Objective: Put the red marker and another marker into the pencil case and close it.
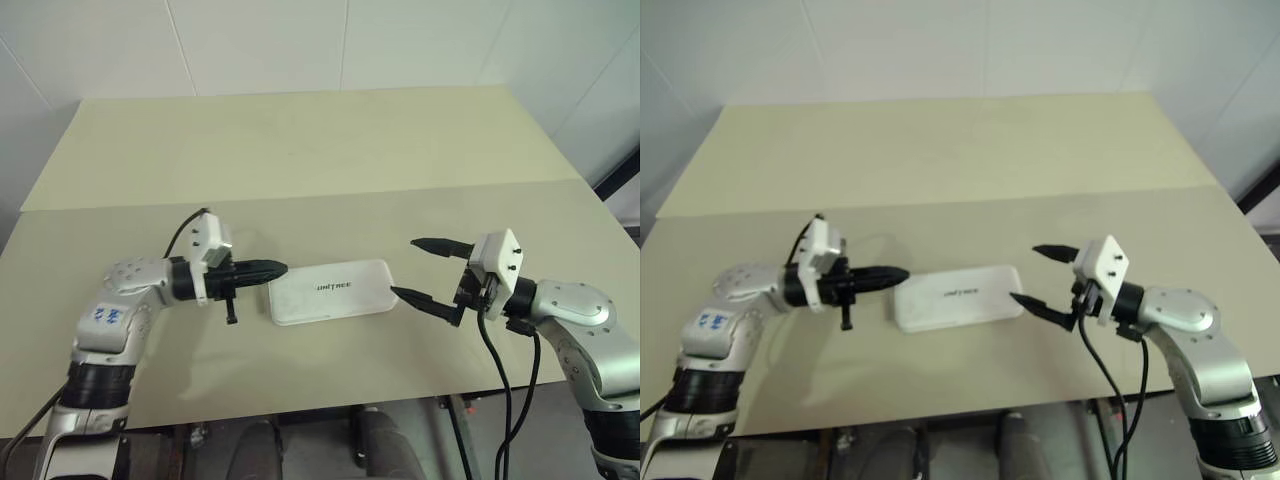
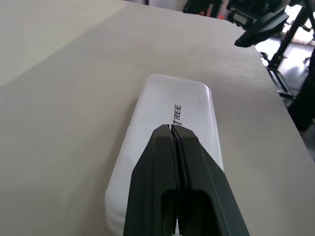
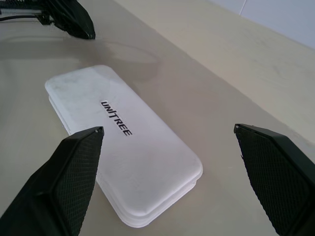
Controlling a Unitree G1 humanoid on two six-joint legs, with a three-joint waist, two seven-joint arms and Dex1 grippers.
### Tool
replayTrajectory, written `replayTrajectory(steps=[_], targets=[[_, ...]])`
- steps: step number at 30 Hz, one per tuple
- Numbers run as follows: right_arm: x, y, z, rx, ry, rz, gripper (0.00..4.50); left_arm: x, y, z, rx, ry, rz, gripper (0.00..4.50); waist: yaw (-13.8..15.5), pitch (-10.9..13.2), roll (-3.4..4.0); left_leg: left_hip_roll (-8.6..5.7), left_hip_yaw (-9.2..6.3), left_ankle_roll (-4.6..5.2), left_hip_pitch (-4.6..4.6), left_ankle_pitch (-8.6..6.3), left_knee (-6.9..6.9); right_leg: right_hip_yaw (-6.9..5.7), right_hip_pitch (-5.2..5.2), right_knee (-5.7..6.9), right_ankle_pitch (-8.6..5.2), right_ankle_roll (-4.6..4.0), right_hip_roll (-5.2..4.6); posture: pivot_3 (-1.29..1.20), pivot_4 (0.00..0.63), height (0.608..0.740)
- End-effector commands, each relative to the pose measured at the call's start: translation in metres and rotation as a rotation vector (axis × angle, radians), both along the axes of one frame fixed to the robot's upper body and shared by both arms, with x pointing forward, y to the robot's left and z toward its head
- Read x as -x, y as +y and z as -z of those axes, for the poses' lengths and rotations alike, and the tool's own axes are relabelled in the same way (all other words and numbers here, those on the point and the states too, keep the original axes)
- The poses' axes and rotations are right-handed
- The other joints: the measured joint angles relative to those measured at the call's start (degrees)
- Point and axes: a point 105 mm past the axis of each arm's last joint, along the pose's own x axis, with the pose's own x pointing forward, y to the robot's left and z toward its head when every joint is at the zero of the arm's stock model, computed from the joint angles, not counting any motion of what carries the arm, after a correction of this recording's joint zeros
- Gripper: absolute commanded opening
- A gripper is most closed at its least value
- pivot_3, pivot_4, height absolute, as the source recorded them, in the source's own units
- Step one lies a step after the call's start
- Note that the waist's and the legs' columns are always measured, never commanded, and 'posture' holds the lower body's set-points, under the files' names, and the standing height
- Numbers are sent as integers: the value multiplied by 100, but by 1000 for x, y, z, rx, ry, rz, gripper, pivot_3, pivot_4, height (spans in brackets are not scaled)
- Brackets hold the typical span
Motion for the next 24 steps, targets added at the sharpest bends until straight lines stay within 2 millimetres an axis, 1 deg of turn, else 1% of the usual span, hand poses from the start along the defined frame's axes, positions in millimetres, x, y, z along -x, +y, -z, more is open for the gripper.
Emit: replayTrajectory(steps=[1,3,5,9,11,13,16,18,20,24], targets=[[1,1,-5,5,-32,-37,4500,13,16,-17,41,-100,-67,1017,1,0,0,0,2,0,1,0,-1,2,2,-3,0,0,0,0,150,740],[1,0,-5,9,-34,-48,4500,23,17,-17,68,-75,-63,1678,-1,0,-1,0,1,0,1,0,-1,2,2,-4,0,0,0,0,150,740],[-1,-1,-3,13,-35,-53,4500,27,17,-16,87,-77,-85,2405,0,1,-2,0,1,0,1,0,0,2,3,-4,0,-1,0,0,150,740],[-5,-3,-1,22,-36,-60,4500,29,18,-14,80,-93,-113,3815,-6,1,-1,0,2,0,3,0,2,3,3,-9,-1,-3,0,0,150,740],[-8,-4,-1,21,-41,-58,4500,26,19,-22,97,-145,-130,4489,-6,1,-2,0,3,0,4,0,2,3,3,-8,-2,-5,0,0,150,740],[-9,-5,-2,21,-46,-55,4500,23,18,-28,109,-170,-141,4489,-5,1,-2,0,3,0,4,0,3,3,2,-9,-2,-6,0,0,150,740],[-10,-7,-4,22,-53,-50,4500,22,14,-31,104,-183,-125,4489,-4,0,-1,0,3,1,4,0,3,3,3,-8,-1,-6,0,0,150,740],[-11,-10,-3,28,-50,-43,4500,23,11,-30,96,-184,-117,4489,-10,1,-1,0,4,0,4,0,1,4,3,-9,-1,-6,0,0,150,740],[-12,-12,-1,24,-47,-32,4500,24,13,-28,74,-188,-126,4489,-13,1,-2,0,5,0,4,0,-1,4,2,-8,-1,-5,0,0,150,740],[-12,-8,0,15,-48,-41,4500,28,15,-26,56,-177,-123,4489,-12,1,-1,0,5,0,3,0,-5,3,0,-7,-1,-5,0,0,150,740]])
